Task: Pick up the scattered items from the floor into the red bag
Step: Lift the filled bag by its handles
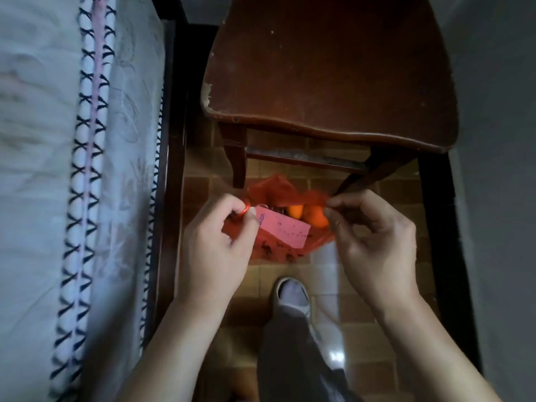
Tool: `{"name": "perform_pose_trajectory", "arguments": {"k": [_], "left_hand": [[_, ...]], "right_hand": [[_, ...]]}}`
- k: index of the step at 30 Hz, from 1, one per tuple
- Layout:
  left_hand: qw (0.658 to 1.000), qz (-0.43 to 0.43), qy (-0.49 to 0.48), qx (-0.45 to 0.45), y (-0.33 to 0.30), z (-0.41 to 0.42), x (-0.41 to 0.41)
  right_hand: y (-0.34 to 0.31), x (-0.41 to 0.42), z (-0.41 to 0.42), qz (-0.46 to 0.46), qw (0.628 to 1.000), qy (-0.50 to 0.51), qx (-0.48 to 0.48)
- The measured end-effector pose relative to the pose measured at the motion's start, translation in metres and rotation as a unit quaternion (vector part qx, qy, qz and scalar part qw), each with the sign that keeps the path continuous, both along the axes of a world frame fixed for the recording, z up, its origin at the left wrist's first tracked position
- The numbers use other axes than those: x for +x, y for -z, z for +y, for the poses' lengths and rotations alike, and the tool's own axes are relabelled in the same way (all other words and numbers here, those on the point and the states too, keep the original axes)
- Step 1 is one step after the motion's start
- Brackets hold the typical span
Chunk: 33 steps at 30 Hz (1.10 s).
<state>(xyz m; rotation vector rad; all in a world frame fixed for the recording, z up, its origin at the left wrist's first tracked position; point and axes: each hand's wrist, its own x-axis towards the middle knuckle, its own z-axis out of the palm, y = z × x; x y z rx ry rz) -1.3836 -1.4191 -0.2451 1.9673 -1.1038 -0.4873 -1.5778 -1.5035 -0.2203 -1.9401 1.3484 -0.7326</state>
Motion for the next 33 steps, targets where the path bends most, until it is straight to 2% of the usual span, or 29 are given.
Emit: {"name": "perform_pose_trajectory", "arguments": {"k": [8, 18, 27, 33], "left_hand": [[1.000, 0.020, 0.000, 0.009, -0.193, 0.044, -0.016], [0.998, -0.055, 0.023, -0.032, -0.426, 0.117, -0.016], [0.992, -0.048, -0.048, -0.108, -0.569, 0.179, -0.019], [0.985, -0.051, -0.090, -0.140, -0.643, 0.209, -0.003]], "right_hand": [[-0.195, -0.003, 0.036, -0.007, 0.999, -0.024, 0.031], [-0.408, -0.015, 0.085, 0.017, 0.996, -0.065, -0.061], [-0.566, 0.004, 0.130, -0.052, 0.991, -0.082, -0.096], [-0.646, 0.026, 0.156, -0.088, 0.979, -0.127, -0.135]]}}
